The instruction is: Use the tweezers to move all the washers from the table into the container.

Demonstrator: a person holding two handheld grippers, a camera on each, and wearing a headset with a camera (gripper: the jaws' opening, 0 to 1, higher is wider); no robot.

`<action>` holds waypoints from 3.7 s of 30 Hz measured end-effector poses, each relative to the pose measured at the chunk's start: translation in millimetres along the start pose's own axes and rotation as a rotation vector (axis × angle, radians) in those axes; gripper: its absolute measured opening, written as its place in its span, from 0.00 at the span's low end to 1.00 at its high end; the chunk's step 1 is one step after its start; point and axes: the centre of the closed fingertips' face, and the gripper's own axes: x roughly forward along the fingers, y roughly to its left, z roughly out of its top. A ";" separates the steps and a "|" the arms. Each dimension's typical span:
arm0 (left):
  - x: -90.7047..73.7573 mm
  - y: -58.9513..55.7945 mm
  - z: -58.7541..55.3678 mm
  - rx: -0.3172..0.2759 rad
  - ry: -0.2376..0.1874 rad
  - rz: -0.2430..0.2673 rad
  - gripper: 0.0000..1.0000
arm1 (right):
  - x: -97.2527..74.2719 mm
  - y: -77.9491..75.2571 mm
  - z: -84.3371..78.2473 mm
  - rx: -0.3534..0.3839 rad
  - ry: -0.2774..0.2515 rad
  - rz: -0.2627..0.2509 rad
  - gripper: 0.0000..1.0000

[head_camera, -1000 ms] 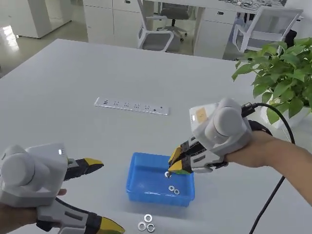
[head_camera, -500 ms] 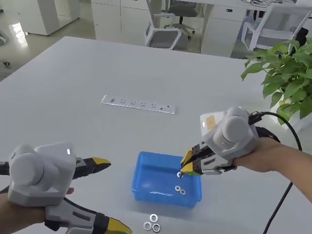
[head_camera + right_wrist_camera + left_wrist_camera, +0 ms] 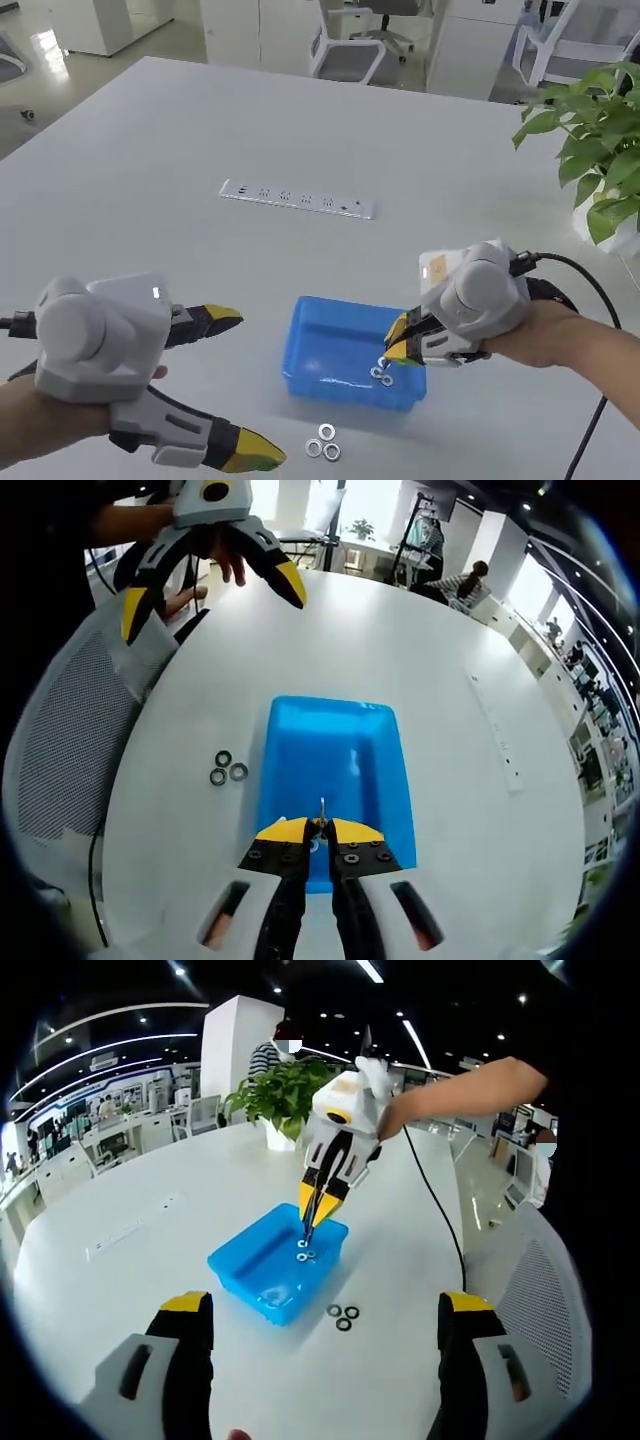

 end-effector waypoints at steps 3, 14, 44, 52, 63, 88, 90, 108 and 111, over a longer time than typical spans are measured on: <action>-0.5 -0.1 0.2 -0.002 -0.003 0.001 0.99 | 2.5 -0.2 -3.0 0.005 0.004 -0.002 0.08; 3.3 -6.0 -4.5 -0.014 0.002 -0.012 0.98 | 9.6 3.8 -12.0 -0.001 0.020 0.010 0.08; 5.4 -8.3 -7.4 -0.015 0.006 -0.022 0.97 | 6.2 4.9 -14.1 -0.018 0.023 0.008 0.08; 4.3 -8.8 -7.4 -0.017 0.008 -0.022 0.97 | 8.0 5.6 -15.1 -0.017 0.022 0.013 0.09; 4.4 -10.8 -6.1 -0.015 0.007 -0.023 0.97 | 5.9 6.3 -14.1 -0.024 0.022 0.008 0.09; 5.1 -12.3 4.9 0.014 0.001 -0.027 0.90 | -22.7 18.0 15.1 -0.017 -0.006 0.006 0.07; 4.6 -12.9 5.0 0.014 0.000 -0.028 0.89 | -25.8 19.9 19.7 -0.023 -0.009 0.005 0.07; 10.0 -22.6 14.1 0.064 0.014 -0.079 0.66 | -34.7 51.2 52.2 -0.067 -0.013 0.043 0.07; 11.8 -22.4 16.7 0.079 0.012 -0.084 0.61 | -30.9 57.9 52.8 -0.066 -0.012 0.054 0.07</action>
